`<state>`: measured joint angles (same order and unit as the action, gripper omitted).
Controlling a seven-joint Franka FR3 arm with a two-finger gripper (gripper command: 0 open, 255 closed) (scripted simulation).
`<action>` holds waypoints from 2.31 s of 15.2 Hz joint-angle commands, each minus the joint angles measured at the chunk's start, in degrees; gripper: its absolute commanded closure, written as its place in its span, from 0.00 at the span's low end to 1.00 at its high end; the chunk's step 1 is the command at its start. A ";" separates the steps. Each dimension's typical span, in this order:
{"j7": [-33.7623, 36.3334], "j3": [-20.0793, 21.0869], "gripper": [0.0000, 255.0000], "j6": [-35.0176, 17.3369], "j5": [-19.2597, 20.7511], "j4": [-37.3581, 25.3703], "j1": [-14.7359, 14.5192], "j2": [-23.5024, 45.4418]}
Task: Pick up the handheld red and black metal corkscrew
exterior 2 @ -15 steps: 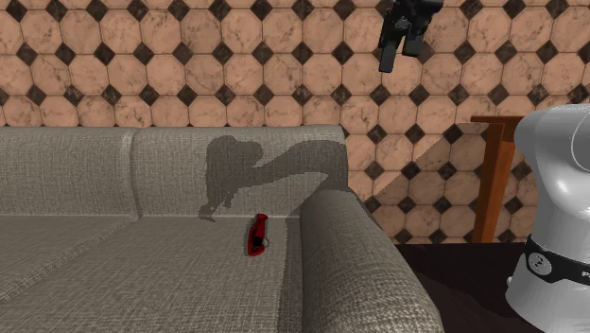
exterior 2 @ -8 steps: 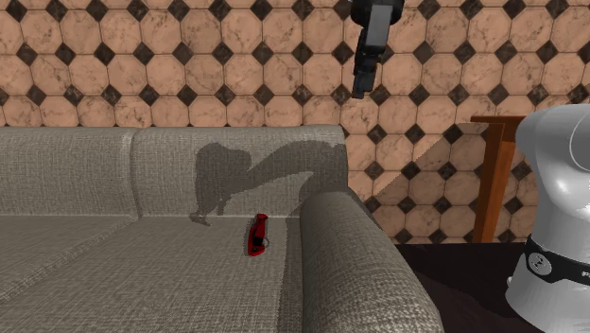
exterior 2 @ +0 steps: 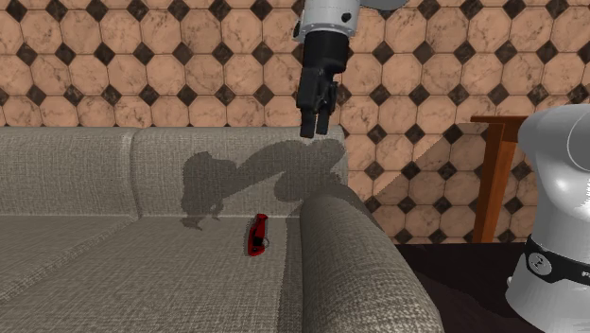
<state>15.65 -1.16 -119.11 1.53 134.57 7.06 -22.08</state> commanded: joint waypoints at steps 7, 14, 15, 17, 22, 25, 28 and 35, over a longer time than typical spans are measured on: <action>9.79 -0.68 0.00 -8.75 2.25 -6.33 3.39 16.58; 17.61 -2.75 0.00 -13.28 3.54 -14.34 5.41 30.63; 18.61 -3.12 0.00 -13.72 3.59 -15.64 5.66 32.60; 20.52 -3.91 0.00 -14.47 3.55 -18.34 6.17 36.50; 24.79 -5.93 0.00 -15.58 2.75 -25.65 7.58 46.10; 27.10 -7.06 0.00 -15.74 1.89 -30.41 8.63 51.78; 29.29 -8.10 0.00 -15.55 0.84 -35.45 9.87 57.42; 32.17 -9.12 0.00 -16.15 -0.79 -42.71 11.93 66.32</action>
<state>47.68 -10.31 -134.95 0.85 92.33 18.90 43.45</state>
